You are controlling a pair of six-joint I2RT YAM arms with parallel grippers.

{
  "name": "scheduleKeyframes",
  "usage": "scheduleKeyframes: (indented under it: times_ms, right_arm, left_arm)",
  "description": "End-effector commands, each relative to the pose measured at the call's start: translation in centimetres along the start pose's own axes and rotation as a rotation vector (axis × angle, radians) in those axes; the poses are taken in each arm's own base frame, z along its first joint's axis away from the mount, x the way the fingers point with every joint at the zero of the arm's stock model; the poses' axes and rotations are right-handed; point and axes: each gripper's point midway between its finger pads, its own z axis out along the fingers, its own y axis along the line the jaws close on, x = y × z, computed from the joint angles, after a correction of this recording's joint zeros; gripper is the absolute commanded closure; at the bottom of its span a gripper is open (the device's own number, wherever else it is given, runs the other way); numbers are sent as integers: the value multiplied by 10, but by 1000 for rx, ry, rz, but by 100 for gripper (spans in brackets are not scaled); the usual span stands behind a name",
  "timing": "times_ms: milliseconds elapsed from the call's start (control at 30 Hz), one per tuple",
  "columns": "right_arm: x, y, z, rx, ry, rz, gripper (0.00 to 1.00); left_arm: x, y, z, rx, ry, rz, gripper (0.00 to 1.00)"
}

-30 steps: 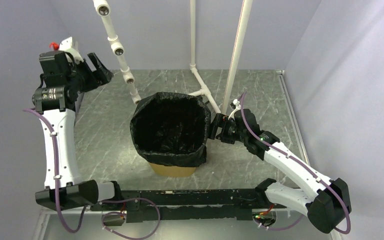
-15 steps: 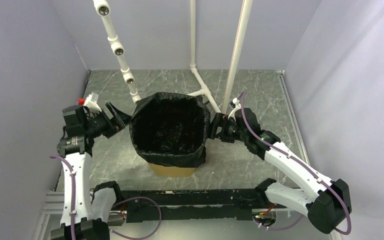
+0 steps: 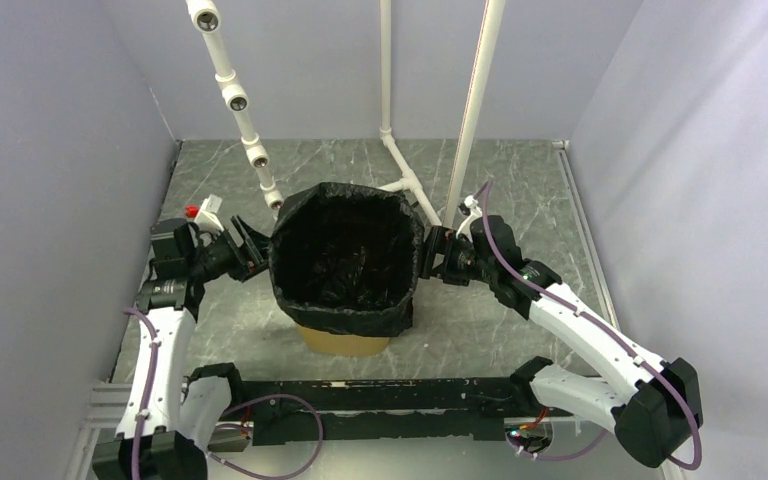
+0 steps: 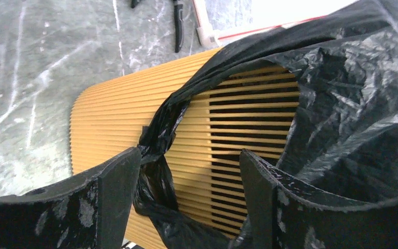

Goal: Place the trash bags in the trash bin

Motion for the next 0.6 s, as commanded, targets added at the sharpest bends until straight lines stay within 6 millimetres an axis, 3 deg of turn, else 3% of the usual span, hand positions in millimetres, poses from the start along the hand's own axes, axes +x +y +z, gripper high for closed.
scheduleKeyframes:
  times_ms: [0,100,167,433,567]
  right_arm:
    - [-23,22,-3,-48,-62,-21,15]
    - [-23,12,1,1,-59,-22,15]
    - [-20,9,5,10,-39,-21,16]
    - [-6,4,11,-10,-1,0,17]
    - [-11,1,5,24,-22,-12,16]
  left_arm:
    - [27,-28,15,88,98,76,25]
    - [56,-16,31,8,182,81,28]
    - [65,-9,37,-32,186,79,30]
    - [73,19,41,-144,212,70,36]
    - [70,36,36,-258,205,89,34]
